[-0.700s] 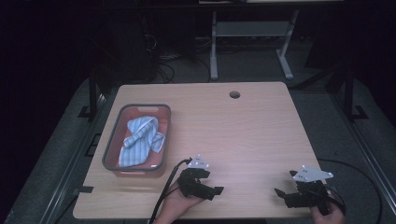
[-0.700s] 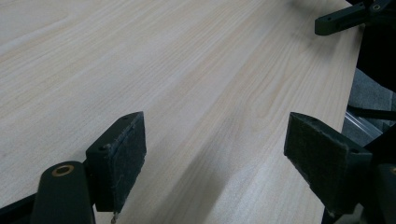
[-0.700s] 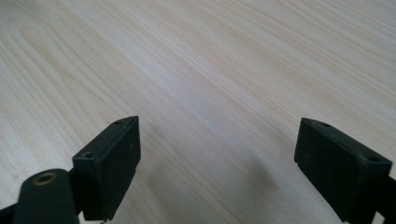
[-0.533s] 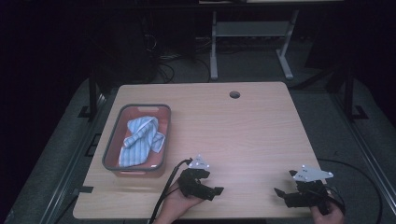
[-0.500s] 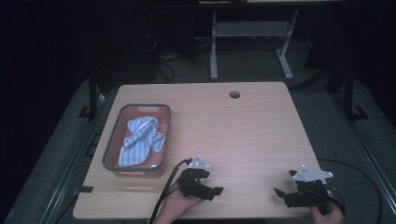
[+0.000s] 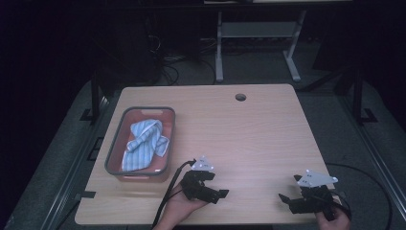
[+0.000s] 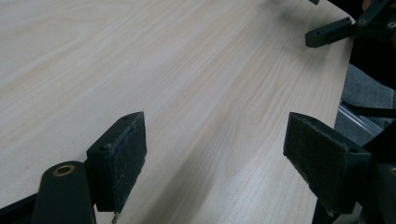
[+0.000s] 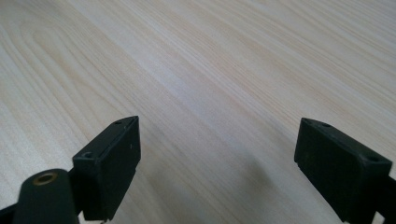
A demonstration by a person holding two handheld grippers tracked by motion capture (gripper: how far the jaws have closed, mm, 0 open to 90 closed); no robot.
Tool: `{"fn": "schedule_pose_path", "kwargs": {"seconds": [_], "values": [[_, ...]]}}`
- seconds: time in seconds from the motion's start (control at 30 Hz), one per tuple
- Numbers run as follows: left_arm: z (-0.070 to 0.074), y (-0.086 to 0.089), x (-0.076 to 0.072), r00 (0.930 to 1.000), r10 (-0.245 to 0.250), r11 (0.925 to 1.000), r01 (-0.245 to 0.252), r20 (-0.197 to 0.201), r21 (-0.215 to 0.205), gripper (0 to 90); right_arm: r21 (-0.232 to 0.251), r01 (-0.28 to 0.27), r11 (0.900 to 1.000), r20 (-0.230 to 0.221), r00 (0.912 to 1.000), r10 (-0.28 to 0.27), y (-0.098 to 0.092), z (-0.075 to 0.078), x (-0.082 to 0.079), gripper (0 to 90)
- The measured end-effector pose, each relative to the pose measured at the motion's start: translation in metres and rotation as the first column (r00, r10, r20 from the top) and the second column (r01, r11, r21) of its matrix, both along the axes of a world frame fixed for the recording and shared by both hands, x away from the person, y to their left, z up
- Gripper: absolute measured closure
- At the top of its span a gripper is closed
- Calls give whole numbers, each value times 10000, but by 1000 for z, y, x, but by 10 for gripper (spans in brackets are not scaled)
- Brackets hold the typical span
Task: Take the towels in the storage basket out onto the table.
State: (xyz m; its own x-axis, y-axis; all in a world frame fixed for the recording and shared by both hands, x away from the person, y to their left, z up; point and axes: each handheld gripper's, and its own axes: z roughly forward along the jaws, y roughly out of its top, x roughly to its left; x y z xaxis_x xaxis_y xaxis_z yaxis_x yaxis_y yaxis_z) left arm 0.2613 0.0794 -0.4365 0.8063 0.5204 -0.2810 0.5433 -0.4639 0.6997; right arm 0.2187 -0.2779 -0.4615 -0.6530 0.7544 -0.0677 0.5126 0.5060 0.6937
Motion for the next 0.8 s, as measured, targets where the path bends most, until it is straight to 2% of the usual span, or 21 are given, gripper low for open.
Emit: {"fn": "schedule_pose_path", "kwargs": {"seconds": [0.23,0.4,0.43,0.6,0.73,0.8], "values": [[13,0,5,9998,-200,9997,199,67,144,198,-62,-38,10000,66,10000,38,2,1,-1,139],[24,0,12,9997,-224,9997,224,124,-4,198,-34,16,10000,64,10000,-16,3,2,-3,139],[28,-2,17,9995,-314,9994,312,103,153,198,-19,-4,10000,56,10000,4,3,1,-2,139],[38,-4,29,9994,-350,9988,348,69,339,198,18,6,10000,23,10000,-6,4,1,-2,139],[42,-4,35,9997,-257,9990,257,2,357,199,-16,-14,10000,54,10000,14,3,2,-2,139],[47,-6,39,9994,-340,9974,337,23,634,200,8,-8,10000,74,10000,8,2,2,-2,139]]}}
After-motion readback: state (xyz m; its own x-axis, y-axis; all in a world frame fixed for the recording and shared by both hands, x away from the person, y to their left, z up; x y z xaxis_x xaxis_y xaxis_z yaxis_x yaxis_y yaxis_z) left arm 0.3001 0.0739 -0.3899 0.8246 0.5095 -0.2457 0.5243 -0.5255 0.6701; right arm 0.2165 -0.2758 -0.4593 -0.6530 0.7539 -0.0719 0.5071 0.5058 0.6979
